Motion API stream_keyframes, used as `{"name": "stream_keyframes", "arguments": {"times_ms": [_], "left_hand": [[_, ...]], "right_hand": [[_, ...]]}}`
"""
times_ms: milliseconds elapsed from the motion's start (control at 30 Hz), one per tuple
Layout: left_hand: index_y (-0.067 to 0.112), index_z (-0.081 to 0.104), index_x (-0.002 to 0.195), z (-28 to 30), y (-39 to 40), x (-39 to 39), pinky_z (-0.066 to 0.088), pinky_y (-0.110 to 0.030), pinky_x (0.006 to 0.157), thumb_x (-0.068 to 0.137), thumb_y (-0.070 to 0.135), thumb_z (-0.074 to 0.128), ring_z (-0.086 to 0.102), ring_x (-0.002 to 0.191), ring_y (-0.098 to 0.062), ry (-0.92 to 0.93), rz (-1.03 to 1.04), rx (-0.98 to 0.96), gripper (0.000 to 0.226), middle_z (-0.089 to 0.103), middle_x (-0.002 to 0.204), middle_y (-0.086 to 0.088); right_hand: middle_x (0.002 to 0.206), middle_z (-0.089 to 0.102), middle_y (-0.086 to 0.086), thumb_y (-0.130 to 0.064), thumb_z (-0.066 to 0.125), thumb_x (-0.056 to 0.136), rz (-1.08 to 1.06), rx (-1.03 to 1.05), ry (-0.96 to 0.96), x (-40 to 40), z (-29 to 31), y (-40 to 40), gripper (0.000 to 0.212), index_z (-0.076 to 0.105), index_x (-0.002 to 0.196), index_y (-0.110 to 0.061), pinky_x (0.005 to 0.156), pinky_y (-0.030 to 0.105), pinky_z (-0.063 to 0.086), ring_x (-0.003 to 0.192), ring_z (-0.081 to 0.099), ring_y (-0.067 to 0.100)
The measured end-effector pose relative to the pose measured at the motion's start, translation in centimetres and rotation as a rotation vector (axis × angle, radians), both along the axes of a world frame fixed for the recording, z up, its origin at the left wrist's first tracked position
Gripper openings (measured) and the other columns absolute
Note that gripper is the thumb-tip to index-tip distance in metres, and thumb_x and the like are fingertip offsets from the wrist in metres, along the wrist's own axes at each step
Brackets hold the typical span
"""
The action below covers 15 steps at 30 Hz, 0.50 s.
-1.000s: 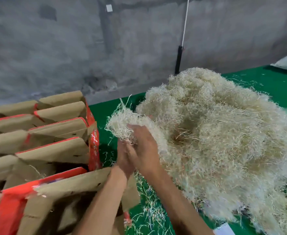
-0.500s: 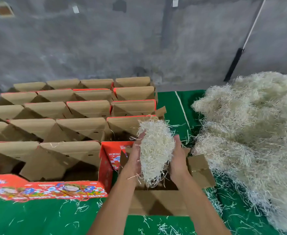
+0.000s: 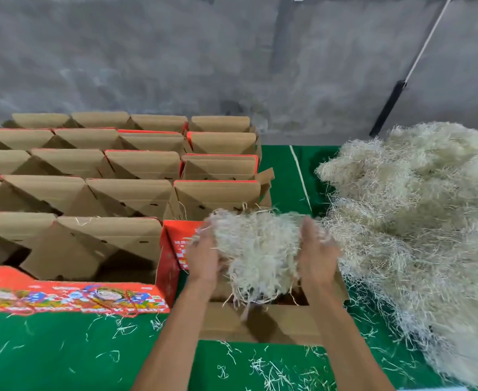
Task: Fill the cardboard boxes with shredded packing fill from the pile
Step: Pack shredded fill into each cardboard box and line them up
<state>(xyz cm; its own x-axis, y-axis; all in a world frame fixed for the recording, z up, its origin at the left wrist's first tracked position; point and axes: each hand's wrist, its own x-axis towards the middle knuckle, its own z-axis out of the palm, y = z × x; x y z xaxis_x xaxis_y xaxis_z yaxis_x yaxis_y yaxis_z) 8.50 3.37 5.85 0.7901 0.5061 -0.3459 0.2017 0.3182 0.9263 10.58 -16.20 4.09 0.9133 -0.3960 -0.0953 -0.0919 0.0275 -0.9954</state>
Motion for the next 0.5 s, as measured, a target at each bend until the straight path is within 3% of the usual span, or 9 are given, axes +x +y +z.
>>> {"name": "stream_keyframes", "arguments": {"times_ms": [67, 100, 167, 233, 267, 300, 333, 433, 500], "left_hand": [[0.027, 0.054, 0.082, -0.5, 1.8, 0.2, 0.042, -0.027, 0.052, 0.099, 0.037, 0.055, 0.049, 0.057, -0.009, 0.072, 0.174, 0.081, 0.019, 0.052, 0.072, 0.007], [0.024, 0.06, 0.091, -0.7, 2.0, 0.5, 0.046, -0.027, 0.056, 0.095, 0.05, 0.057, 0.051, 0.057, -0.008, 0.057, 0.172, 0.045, 0.026, 0.056, 0.076, 0.005], [0.028, 0.064, 0.122, -0.5, -0.2, 0.5, 0.054, -0.037, 0.089, 0.083, 0.074, 0.055, 0.068, 0.089, -0.009, 0.012, -0.035, -0.063, 0.06, 0.069, 0.113, 0.001], [0.037, 0.042, 0.144, -0.4, -4.3, -0.4, 0.034, -0.051, 0.114, 0.064, 0.095, 0.048, 0.049, 0.134, -0.02, 0.108, -0.278, -0.004, 0.098, 0.046, 0.15, 0.002], [0.033, 0.032, 0.15, -0.8, -6.0, -0.8, 0.03, -0.053, 0.116, 0.057, 0.101, 0.045, 0.039, 0.141, -0.024, 0.172, -0.313, 0.048, 0.116, 0.035, 0.157, 0.002], [0.03, 0.023, 0.154, -1.3, -6.9, -1.0, 0.029, -0.052, 0.116, 0.054, 0.103, 0.044, 0.034, 0.144, -0.026, 0.205, -0.299, 0.079, 0.125, 0.03, 0.16, 0.0], [0.027, 0.019, 0.155, -1.6, -7.3, -1.2, 0.029, -0.052, 0.116, 0.053, 0.102, 0.047, 0.033, 0.144, -0.027, 0.217, -0.277, 0.093, 0.129, 0.028, 0.16, -0.001], [0.027, 0.018, 0.155, -1.7, -4.3, -0.4, 0.029, -0.053, 0.114, 0.059, 0.09, 0.063, 0.036, 0.14, -0.029, 0.2, -0.089, 0.01, 0.123, 0.032, 0.157, -0.001], [0.026, 0.024, 0.152, -1.6, -1.7, 0.2, 0.033, -0.047, 0.109, 0.069, 0.078, 0.068, 0.042, 0.127, -0.026, 0.153, 0.03, -0.057, 0.107, 0.04, 0.147, -0.002]], "right_hand": [[0.063, 0.057, -0.009, -0.086, 0.053, 0.076, -0.087, 0.056, -0.007, 0.3, -0.4, -2.4, 0.069, 0.055, 0.096, -0.02, 0.059, 0.023, 0.053, 0.051, 0.055, 0.002], [0.074, 0.064, -0.015, -0.09, 0.052, 0.073, -0.057, 0.119, 0.038, 0.1, -0.4, -2.9, 0.078, 0.055, 0.111, -0.022, 0.073, 0.025, 0.058, 0.069, 0.067, -0.001], [0.096, 0.071, -0.013, -0.092, 0.05, 0.072, 0.099, 0.13, 0.069, -0.4, -0.3, -1.1, 0.083, 0.06, 0.122, -0.026, 0.083, 0.041, 0.059, 0.1, 0.069, 0.003], [0.088, 0.065, 0.016, -0.089, 0.048, 0.077, 0.249, -0.015, 0.079, -1.2, 0.0, 1.9, 0.079, 0.065, 0.101, -0.016, 0.065, 0.051, 0.06, 0.089, 0.069, 0.022], [0.073, 0.058, 0.02, -0.089, 0.046, 0.076, 0.292, -0.114, 0.039, -1.4, -0.3, 3.1, 0.088, 0.05, 0.118, -0.011, 0.06, 0.045, 0.062, 0.076, 0.068, 0.026], [0.057, 0.056, 0.01, -0.092, 0.045, 0.074, 0.304, -0.173, 0.015, -1.7, -0.4, 3.6, 0.056, 0.037, 0.082, -0.036, 0.053, 0.031, 0.057, 0.056, 0.065, 0.019], [0.048, 0.049, -0.001, -0.092, 0.046, 0.072, 0.281, -0.174, 0.015, -1.8, -0.3, 3.7, 0.073, 0.058, 0.077, -0.02, 0.046, 0.026, 0.045, 0.04, 0.053, 0.012], [0.048, 0.054, 0.005, -0.079, 0.062, 0.077, 0.242, -0.14, 0.039, -1.2, -0.2, 0.8, 0.063, 0.062, 0.079, -0.016, 0.038, 0.03, 0.04, 0.035, 0.048, 0.019], [0.044, 0.042, -0.003, -0.084, 0.061, 0.071, 0.189, -0.116, 0.044, -1.0, 0.0, -1.4, 0.067, 0.055, 0.069, -0.017, 0.038, 0.028, 0.029, 0.034, 0.032, 0.014]]}}
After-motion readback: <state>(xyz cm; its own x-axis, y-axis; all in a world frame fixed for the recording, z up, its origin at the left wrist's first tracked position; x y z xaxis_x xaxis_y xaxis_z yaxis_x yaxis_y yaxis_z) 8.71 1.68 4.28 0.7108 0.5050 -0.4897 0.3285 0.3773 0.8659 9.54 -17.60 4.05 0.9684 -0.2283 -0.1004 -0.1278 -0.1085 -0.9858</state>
